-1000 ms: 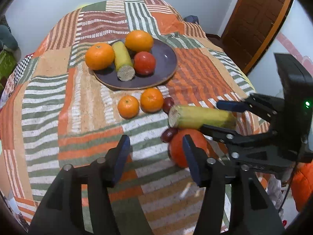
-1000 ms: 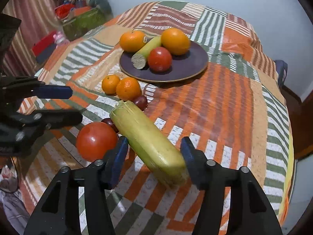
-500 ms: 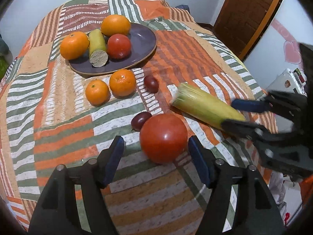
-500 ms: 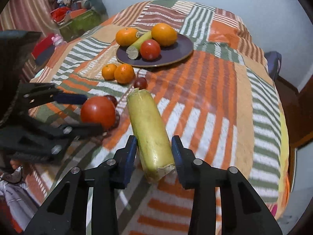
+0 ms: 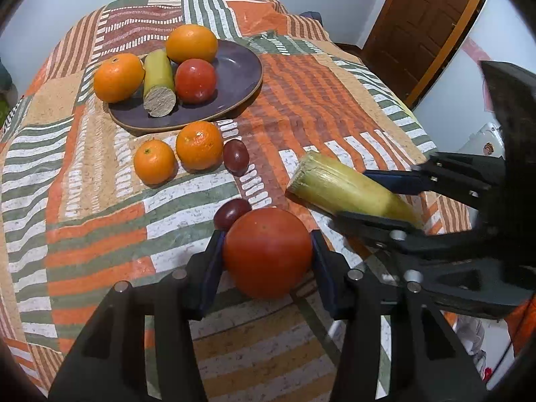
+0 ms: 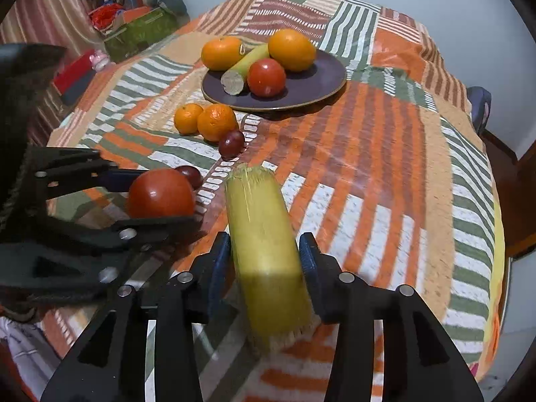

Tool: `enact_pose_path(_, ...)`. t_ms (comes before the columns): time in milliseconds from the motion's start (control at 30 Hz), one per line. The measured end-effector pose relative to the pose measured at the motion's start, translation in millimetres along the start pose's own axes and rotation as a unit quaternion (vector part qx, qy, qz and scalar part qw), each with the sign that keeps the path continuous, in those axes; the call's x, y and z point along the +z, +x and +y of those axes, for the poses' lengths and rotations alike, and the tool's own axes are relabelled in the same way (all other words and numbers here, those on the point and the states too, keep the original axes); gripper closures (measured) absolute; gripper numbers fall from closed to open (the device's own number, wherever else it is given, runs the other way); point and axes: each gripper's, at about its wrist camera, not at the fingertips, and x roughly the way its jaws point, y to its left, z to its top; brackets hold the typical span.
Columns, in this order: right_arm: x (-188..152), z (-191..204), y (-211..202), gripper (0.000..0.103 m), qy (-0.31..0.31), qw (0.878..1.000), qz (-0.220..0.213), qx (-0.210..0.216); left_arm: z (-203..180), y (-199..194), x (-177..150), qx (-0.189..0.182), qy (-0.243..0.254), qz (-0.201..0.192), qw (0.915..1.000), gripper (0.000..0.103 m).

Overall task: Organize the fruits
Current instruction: 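Grasp the second zucchini with the right tool while the left tool grasps a tomato, then carry the zucchini and tomato onto the purple plate and open both tools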

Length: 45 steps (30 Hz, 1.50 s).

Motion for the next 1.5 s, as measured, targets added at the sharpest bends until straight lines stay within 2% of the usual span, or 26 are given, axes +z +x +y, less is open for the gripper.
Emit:
enact_pose_path(200,-1,-2,0,0.064,0.005,1.000,-0.007,-0.003,8,-15,-2,0.002,-0.005,-0.013,0.9999,0.054)
enact_pose_path(367,3,-4,-13,0.064,0.021,0.999,-0.032,-0.003,20,-33,9,0.007,-0.014,-0.038,0.9991,0.054)
enact_pose_path(867,74,-28,-39,0.064,0.064,0.990,-0.120,-0.024,58,-50,70,0.040,-0.039,-0.094,0.9940,0.054)
enact_pose_path(1233,122,-40,-19,0.064,0.078,0.987,-0.138,-0.029,79,-30,119,0.059,-0.041,-0.103,0.9921,0.054)
enact_pose_path(1500,149,-55,23,0.064,0.108,0.987,-0.113,-0.029,95,4,147,0.060,-0.049,-0.084,0.9935,0.054)
